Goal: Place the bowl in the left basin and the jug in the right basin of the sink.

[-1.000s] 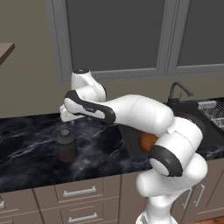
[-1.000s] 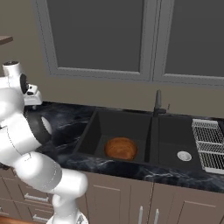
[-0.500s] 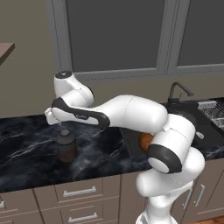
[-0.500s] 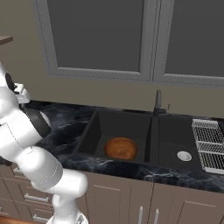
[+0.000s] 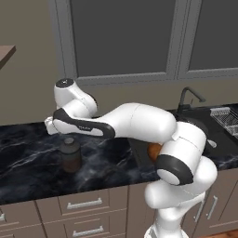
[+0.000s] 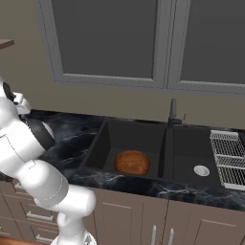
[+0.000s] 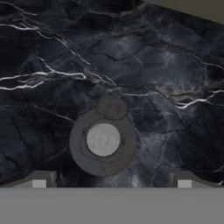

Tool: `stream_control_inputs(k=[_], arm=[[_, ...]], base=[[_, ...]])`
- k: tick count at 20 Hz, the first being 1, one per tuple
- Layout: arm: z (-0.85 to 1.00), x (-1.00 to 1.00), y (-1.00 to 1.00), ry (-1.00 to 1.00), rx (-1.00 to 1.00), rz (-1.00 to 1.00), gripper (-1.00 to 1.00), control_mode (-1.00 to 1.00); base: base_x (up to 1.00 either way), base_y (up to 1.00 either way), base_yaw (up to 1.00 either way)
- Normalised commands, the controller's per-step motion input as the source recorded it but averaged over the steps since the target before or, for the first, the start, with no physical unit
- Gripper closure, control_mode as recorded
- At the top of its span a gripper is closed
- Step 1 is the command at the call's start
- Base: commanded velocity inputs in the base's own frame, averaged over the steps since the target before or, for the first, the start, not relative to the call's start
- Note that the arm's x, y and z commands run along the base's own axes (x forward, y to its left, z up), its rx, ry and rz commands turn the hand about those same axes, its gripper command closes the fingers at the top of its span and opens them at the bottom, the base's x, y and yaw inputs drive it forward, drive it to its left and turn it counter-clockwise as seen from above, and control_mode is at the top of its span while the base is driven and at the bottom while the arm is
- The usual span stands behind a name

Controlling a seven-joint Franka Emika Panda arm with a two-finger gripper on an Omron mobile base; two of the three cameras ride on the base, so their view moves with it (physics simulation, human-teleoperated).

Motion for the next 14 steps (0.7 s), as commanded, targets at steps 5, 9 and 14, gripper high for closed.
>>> stream_control_inputs(k=[5,9,14], arm=[[-0.11,0.06,-0.02,0.08,0.18,0.0,-1.0,-1.0],[-0.1,0.0,0.05,0.01,0.03,0.0,-1.0,-1.0],[-0.04,0.0,0.0,0.0,0.0,0.0,-1.0,-1.0]], base=[[0.0,0.0,0.0],[0.0,0.0,0.0],[0.0,0.0,0.0]])
